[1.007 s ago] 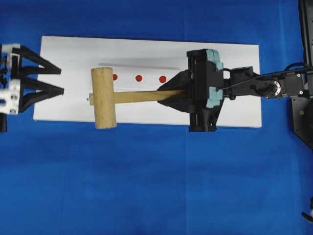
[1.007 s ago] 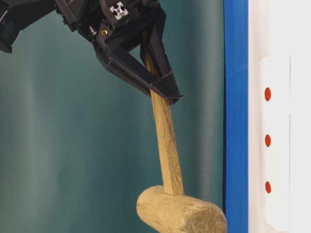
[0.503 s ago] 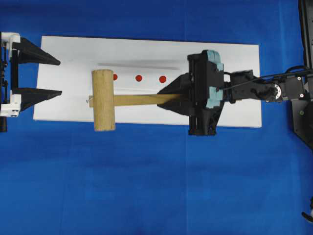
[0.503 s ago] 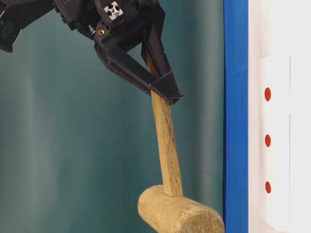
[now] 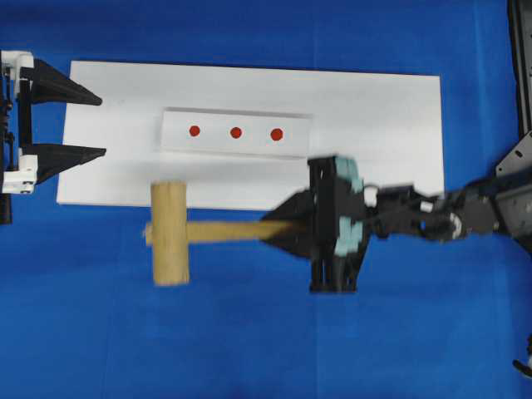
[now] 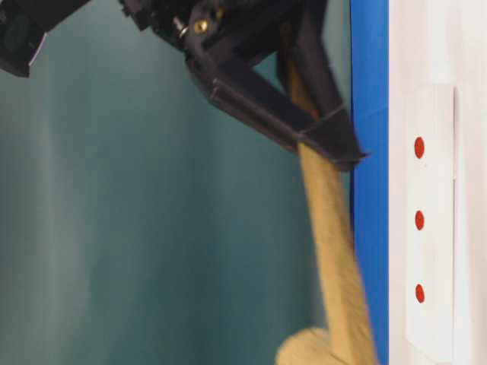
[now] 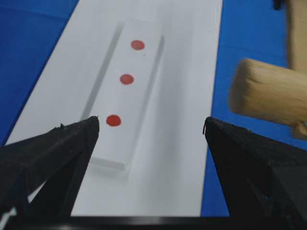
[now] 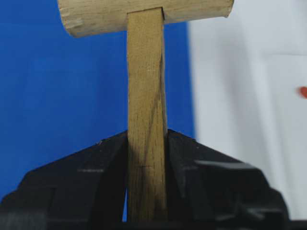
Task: Hit the mark with a hammer.
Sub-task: 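Withdraw the left gripper and carry the mallet below the board with right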
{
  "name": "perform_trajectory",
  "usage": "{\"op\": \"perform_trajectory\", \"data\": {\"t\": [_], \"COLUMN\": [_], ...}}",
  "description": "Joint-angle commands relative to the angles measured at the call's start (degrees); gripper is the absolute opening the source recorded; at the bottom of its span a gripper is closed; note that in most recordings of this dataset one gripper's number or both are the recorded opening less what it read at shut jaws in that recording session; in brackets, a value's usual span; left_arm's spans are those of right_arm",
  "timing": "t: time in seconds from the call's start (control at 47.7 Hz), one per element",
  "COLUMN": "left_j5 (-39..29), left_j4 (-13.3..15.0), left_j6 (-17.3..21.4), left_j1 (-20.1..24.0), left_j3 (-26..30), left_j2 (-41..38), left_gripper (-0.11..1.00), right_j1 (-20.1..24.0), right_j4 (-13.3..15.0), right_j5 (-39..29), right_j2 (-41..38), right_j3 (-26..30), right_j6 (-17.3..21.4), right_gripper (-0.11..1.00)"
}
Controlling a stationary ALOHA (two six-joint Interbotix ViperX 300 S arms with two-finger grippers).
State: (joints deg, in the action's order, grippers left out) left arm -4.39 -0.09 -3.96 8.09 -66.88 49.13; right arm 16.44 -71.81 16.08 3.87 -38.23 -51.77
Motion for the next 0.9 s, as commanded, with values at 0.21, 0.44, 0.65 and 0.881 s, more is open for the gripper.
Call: {"op": "perform_trajectory", "data": {"t": [0.21,0.44,0.65,0.881], "left_j5": [0.44,0.18,0.18,0.18], "left_j4": [0.09,0.18,0.26,0.26], "left_j6": [0.09,0.0,0.0,0.0], "left_j1": [0.18,0.18,0.18,0.26], "left_j3": [0.53,0.35,0.09,-0.35], "left_j2": [0.09,0.09,0.09,0.09], "left_gripper": [0.89,0.89,0.89,0.89], "right_j1": [3.25,3.34,3.6,3.78], "right_j4": [-1.14,-2.99,-5.19,-5.89], "right_j5": [1.67,0.7,-0.26,-1.05], "right_j2": [-3.43,-6.94,-12.3,-16.17], "right_j3": [4.48,5.19,6.59,7.03], "right_j6": [1.67,1.67,2.29,3.87], "right_gripper": [0.08,0.08,0.08,0.08]}}
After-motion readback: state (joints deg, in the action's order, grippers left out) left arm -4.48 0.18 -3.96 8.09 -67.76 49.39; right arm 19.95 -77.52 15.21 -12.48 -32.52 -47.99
